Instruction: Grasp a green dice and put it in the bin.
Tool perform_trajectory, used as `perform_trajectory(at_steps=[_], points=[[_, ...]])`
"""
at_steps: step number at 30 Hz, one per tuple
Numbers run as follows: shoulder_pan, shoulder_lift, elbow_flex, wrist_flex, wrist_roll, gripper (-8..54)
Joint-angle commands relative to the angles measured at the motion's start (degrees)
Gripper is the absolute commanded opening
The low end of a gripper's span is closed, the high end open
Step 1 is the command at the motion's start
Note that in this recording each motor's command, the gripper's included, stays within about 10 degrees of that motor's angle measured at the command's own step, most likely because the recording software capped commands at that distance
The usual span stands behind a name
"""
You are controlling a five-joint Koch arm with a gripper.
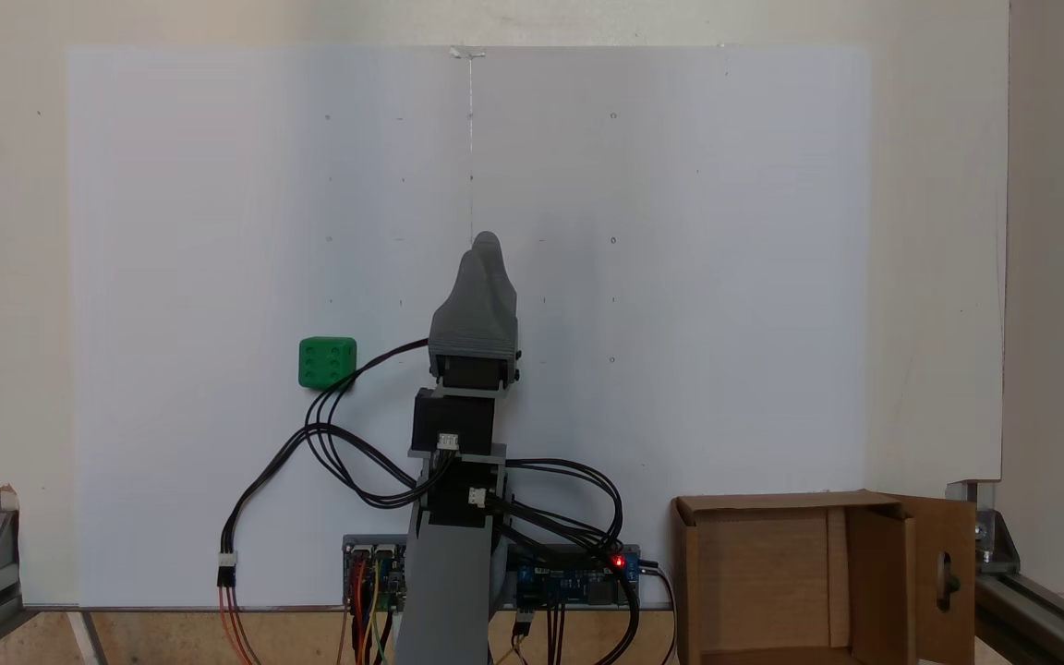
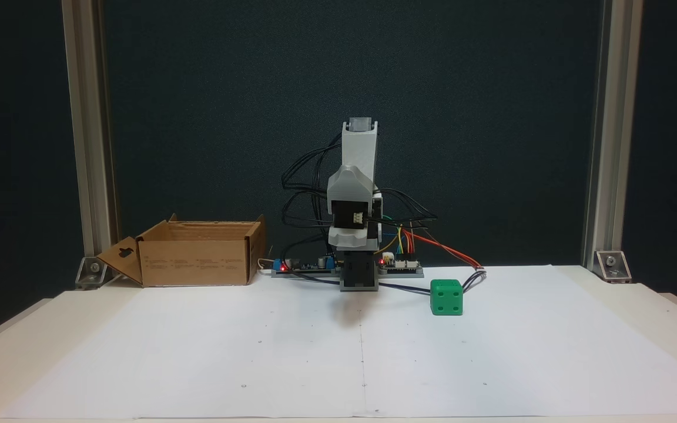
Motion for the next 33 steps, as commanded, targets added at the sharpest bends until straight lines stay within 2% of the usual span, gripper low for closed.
perform_trajectory(at_steps=[1, 12, 27, 33], points=[[0.00, 6.06, 2.72, -0.35, 1.67, 43.9], [0.26, 6.06, 2.11, 4.31, 1.14, 42.9], [-4.31, 6.06, -25.22, 62.38, 1.67, 42.8], [-12.04, 5.10, -38.06, 85.06, 12.48, 42.8]])
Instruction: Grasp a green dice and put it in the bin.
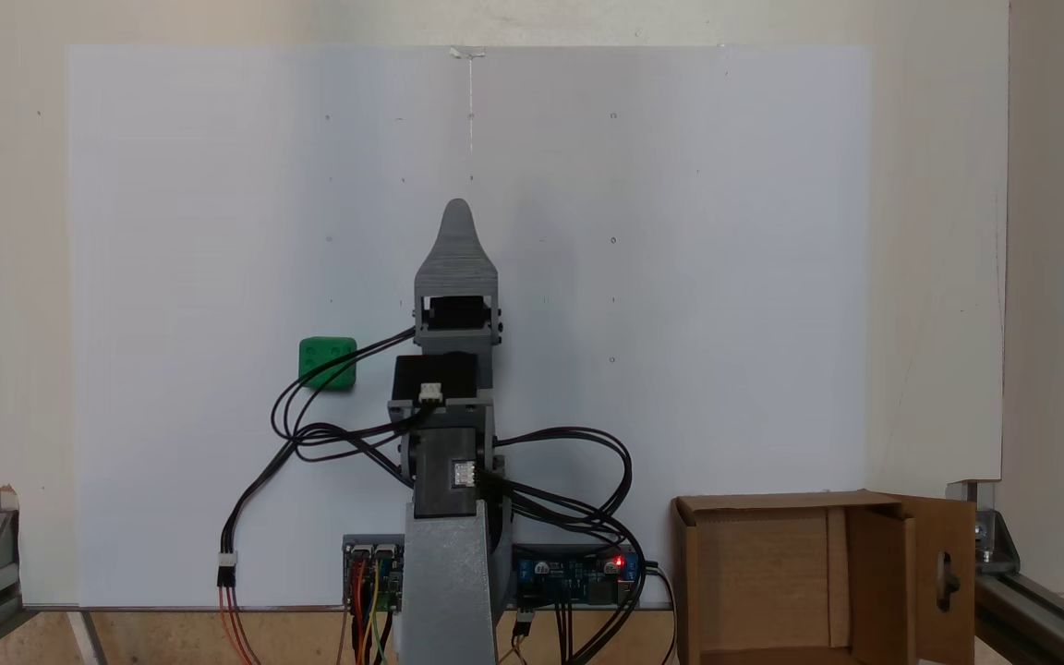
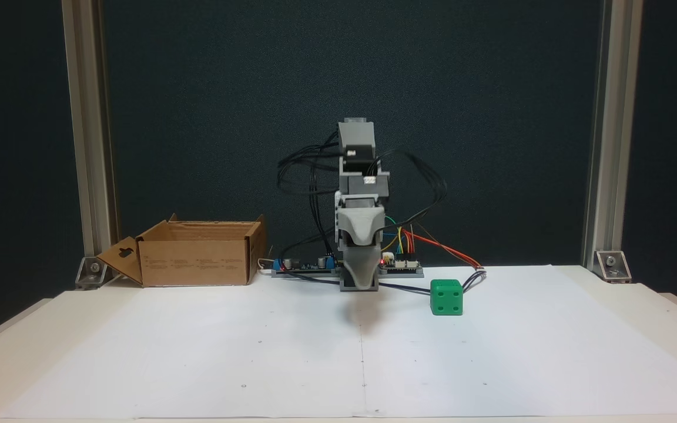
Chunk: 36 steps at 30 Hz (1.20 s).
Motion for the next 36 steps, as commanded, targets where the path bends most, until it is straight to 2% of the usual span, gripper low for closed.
perform_trajectory(at_steps=[1, 11, 20, 36], points=[[-4.66, 5.10, -6.94, 9.12, 7.03, 42.7], [-18.63, 0.26, -19.16, 44.82, 18.46, 42.7], [-25.75, -0.53, -26.02, 52.47, 28.74, 42.7], [-31.46, -1.23, -28.30, 53.96, 38.76, 42.7]])
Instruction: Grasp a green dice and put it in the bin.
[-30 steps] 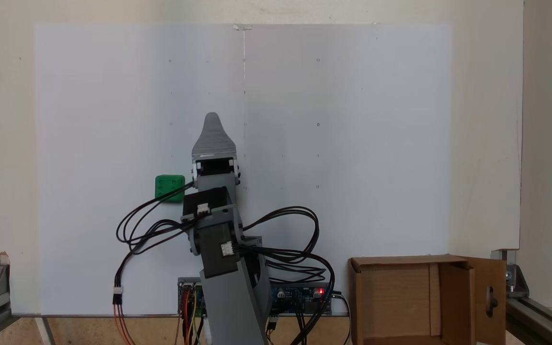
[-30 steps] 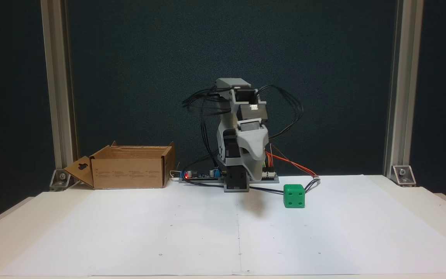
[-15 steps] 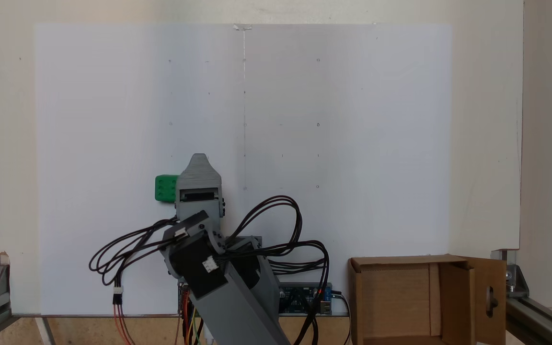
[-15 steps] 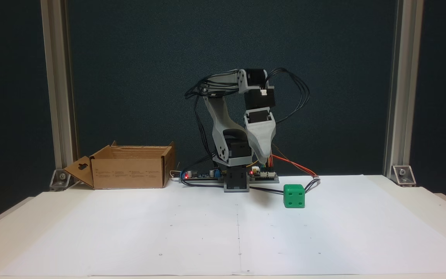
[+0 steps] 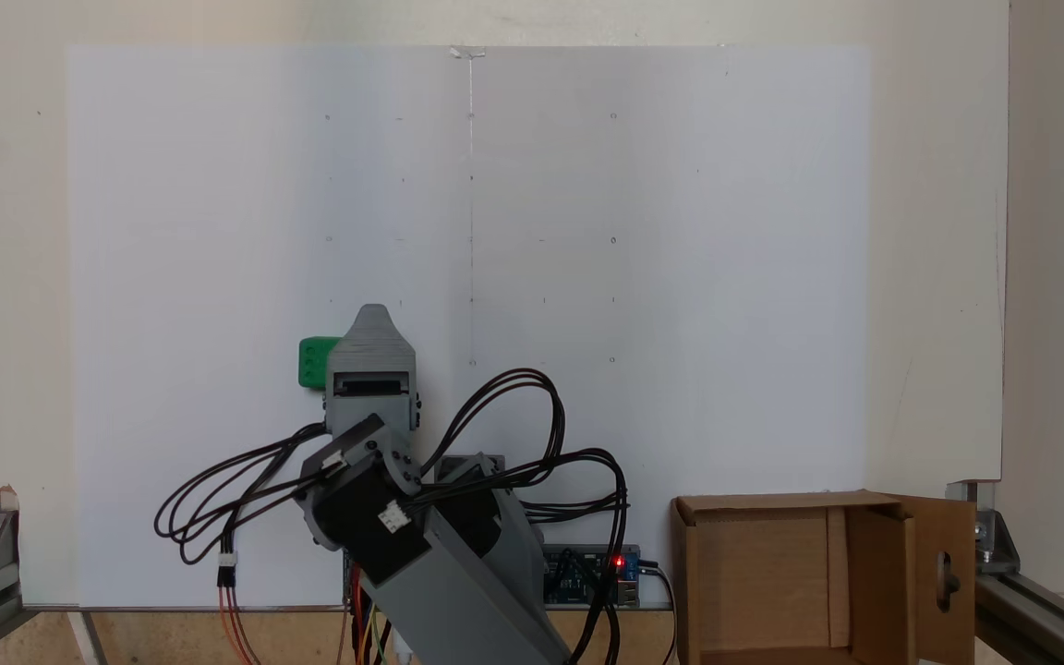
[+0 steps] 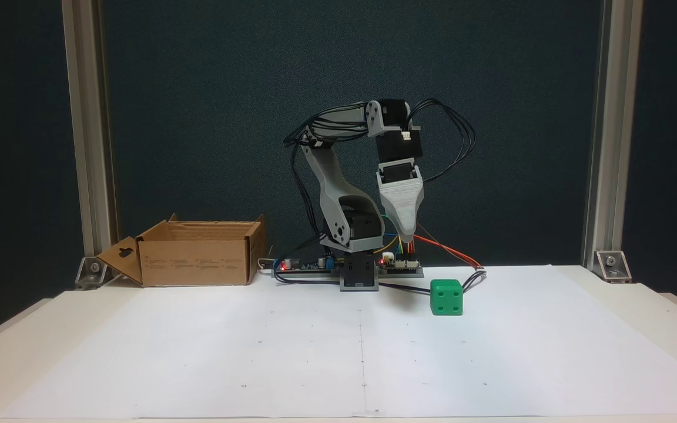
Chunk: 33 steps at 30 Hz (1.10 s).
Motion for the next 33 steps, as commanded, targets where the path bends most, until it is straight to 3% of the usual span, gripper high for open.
perform_trajectory(at_steps=[1, 18, 24, 33], points=[[-0.18, -0.70, -3.78, 0.18, 5.54, 42.7], [-2.02, -1.14, -5.27, -1.58, 8.09, 41.0], [-1.67, -11.16, -14.85, 11.60, 8.09, 41.7], [-2.55, -17.84, -17.05, 9.49, 10.90, 43.6]])
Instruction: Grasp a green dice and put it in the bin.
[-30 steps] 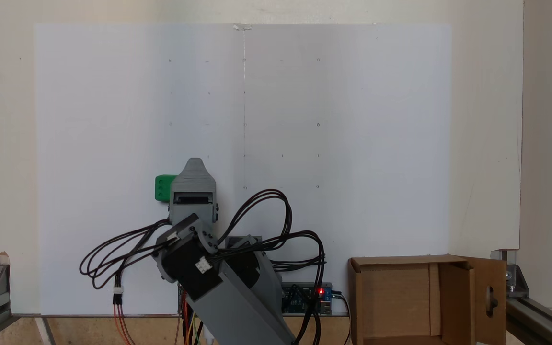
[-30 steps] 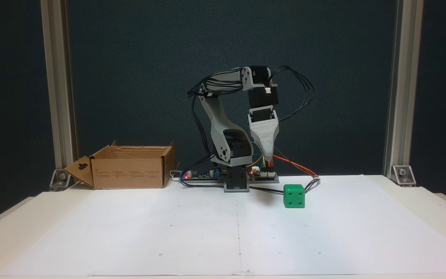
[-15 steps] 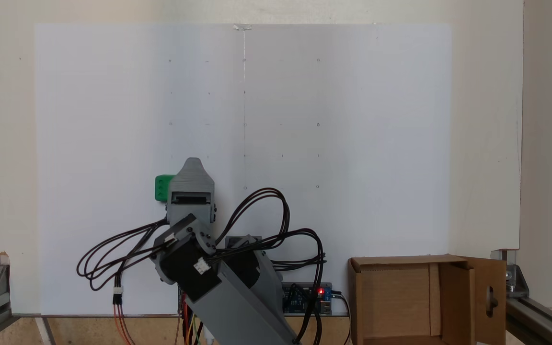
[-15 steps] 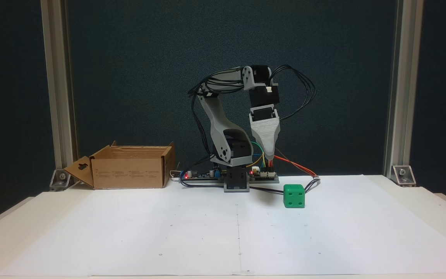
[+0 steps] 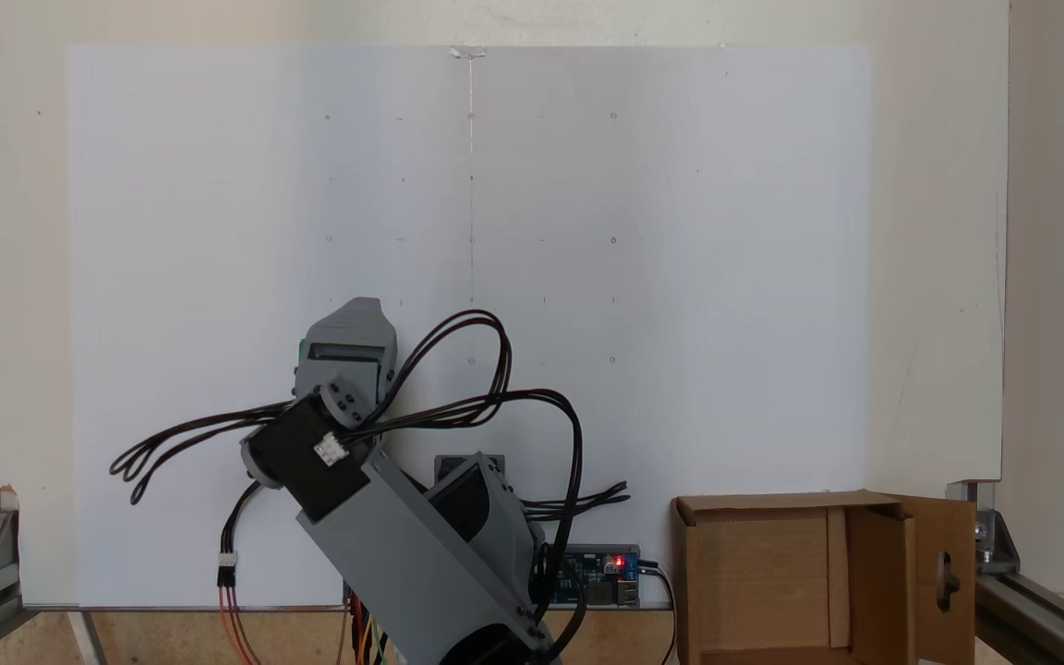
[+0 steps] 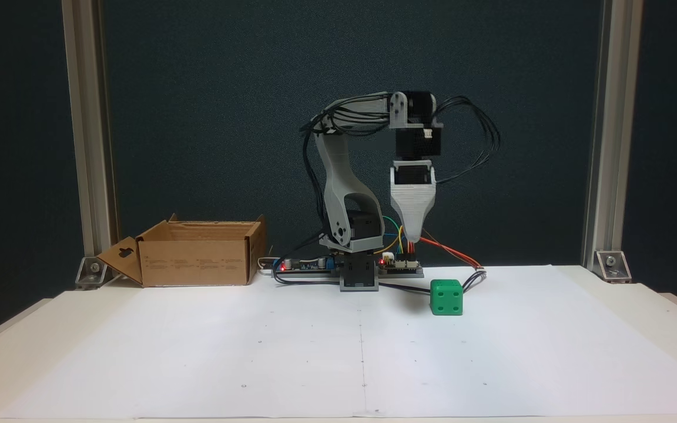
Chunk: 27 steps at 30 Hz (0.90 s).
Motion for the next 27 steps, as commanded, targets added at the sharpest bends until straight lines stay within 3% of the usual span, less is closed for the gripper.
perform_trajectory(at_steps=[1, 13, 27], points=[[-1.76, -1.58, -5.01, -1.05, 7.47, 43.7], [-5.45, -6.59, -5.54, -10.46, 13.01, 45.3], [-9.40, -4.66, -2.02, -10.72, 14.15, 45.0]])
